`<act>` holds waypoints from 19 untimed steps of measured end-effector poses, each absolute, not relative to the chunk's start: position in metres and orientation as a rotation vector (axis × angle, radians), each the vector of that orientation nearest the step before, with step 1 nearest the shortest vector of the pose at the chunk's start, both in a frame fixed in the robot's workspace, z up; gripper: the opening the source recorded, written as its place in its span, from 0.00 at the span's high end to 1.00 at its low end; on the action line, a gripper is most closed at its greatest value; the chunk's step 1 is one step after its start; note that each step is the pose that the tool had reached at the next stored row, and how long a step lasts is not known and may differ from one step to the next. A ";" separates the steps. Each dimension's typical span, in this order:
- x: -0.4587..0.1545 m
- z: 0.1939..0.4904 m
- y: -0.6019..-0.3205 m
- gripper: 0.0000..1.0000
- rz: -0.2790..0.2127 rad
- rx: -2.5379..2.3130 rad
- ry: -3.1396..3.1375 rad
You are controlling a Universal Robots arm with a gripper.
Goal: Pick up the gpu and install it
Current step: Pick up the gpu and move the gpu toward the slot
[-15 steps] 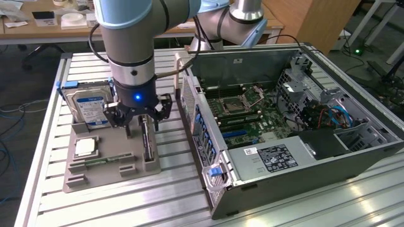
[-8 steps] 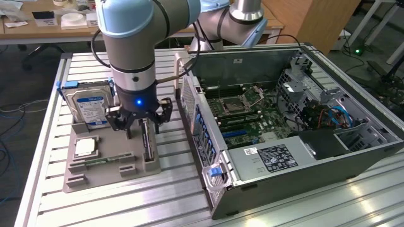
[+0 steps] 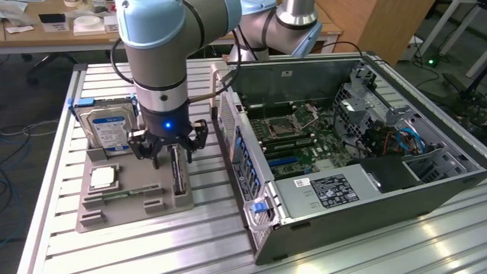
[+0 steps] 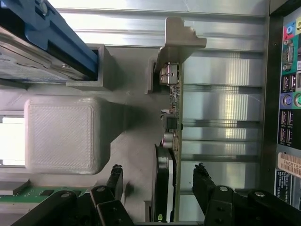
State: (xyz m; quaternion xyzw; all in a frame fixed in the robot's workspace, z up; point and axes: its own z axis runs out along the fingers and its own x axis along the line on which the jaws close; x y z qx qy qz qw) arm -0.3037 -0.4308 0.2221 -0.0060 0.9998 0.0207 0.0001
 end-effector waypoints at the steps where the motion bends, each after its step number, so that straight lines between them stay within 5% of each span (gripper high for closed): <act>1: -0.304 0.220 -0.431 0.29 0.065 -0.019 3.141; 13: -0.304 0.210 -0.431 0.29 0.065 -0.019 3.141; 19: -0.301 0.210 -0.431 0.44 0.064 -0.019 3.141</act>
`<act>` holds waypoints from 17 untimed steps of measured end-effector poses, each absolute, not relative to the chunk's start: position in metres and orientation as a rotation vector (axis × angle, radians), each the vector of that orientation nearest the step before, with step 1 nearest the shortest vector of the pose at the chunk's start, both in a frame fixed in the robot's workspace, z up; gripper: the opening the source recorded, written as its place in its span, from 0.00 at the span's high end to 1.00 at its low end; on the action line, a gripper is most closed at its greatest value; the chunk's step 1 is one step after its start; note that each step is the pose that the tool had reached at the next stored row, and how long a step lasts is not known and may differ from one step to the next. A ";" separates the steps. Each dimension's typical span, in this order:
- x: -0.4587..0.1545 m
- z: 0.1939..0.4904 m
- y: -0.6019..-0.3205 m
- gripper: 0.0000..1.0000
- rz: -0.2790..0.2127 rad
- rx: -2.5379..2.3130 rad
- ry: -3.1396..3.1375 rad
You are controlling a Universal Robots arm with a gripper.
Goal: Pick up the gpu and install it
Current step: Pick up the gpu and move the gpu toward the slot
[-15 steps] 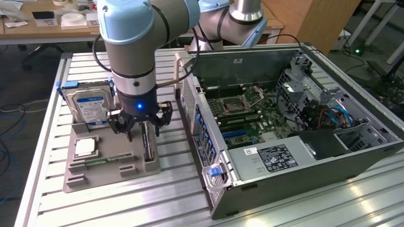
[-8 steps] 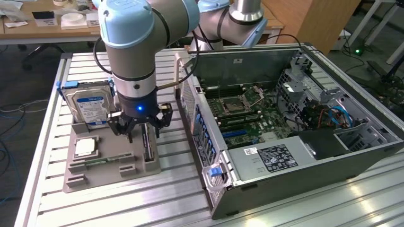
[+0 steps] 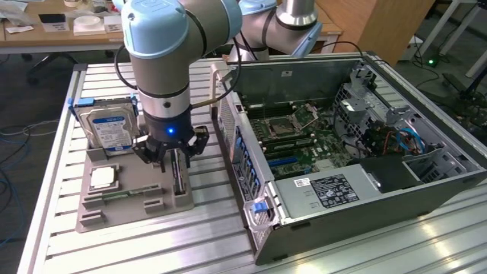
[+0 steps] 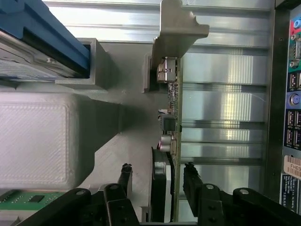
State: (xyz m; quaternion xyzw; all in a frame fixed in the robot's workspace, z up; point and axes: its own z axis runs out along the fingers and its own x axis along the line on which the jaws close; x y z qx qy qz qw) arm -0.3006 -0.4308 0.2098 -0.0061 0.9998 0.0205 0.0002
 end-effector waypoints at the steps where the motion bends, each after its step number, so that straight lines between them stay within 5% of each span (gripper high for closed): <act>1: -0.301 0.210 -0.431 0.44 0.064 -0.019 3.140; 16: -0.301 0.209 -0.431 0.62 0.064 -0.019 3.135; 17: -0.301 0.209 -0.431 0.69 0.064 -0.019 3.135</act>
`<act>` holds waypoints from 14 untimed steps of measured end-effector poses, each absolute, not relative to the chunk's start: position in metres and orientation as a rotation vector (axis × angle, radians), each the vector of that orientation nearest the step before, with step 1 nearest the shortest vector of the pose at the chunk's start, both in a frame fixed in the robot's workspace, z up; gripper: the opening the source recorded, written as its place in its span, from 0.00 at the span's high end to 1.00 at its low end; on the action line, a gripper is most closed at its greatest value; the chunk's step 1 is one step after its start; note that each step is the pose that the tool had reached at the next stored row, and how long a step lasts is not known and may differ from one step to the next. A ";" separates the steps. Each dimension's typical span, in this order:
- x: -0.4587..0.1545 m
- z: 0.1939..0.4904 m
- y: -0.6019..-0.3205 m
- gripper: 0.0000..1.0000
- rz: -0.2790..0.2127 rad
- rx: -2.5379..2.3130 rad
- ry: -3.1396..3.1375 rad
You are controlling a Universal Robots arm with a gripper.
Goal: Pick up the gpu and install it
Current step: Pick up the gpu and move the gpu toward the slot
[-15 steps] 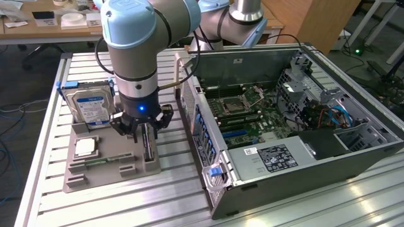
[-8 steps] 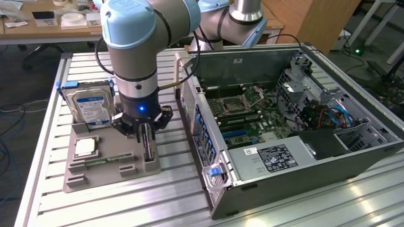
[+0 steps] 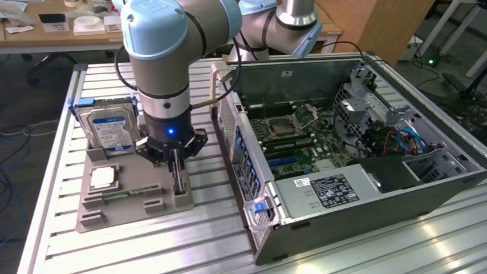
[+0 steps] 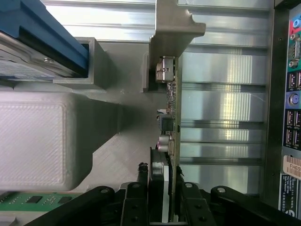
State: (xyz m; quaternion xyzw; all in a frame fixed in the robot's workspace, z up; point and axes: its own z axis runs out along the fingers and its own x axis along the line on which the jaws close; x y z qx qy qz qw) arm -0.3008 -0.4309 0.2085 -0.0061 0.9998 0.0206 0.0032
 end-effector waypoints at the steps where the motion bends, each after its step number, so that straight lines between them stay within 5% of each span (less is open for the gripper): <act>1: -0.301 0.208 -0.431 0.69 0.065 -0.019 3.134; 14: -0.301 0.208 -0.431 0.72 0.064 -0.019 3.134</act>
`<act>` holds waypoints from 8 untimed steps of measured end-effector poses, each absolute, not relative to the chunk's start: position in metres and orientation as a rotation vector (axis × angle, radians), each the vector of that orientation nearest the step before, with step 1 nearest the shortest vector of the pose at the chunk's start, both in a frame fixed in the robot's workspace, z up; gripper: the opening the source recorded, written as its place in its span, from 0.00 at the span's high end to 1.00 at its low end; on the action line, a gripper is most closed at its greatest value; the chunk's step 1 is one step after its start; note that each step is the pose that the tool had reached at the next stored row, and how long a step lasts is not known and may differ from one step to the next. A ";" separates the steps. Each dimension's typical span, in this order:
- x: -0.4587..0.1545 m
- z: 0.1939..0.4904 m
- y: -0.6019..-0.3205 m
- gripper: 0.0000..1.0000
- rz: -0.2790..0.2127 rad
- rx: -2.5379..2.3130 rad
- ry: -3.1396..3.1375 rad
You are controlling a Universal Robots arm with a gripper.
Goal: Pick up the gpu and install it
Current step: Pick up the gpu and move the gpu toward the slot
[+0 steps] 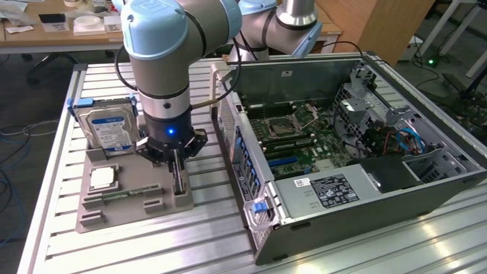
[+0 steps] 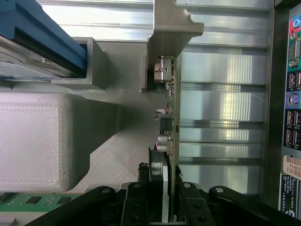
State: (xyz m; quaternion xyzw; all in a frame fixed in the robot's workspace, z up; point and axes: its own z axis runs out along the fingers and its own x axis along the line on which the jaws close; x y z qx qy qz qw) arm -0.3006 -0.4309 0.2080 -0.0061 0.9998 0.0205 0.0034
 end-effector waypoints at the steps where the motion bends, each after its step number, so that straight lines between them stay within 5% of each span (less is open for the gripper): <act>1: -0.301 0.208 -0.431 0.72 0.064 -0.019 3.134; 8: -0.301 0.208 -0.431 0.72 0.064 -0.019 3.134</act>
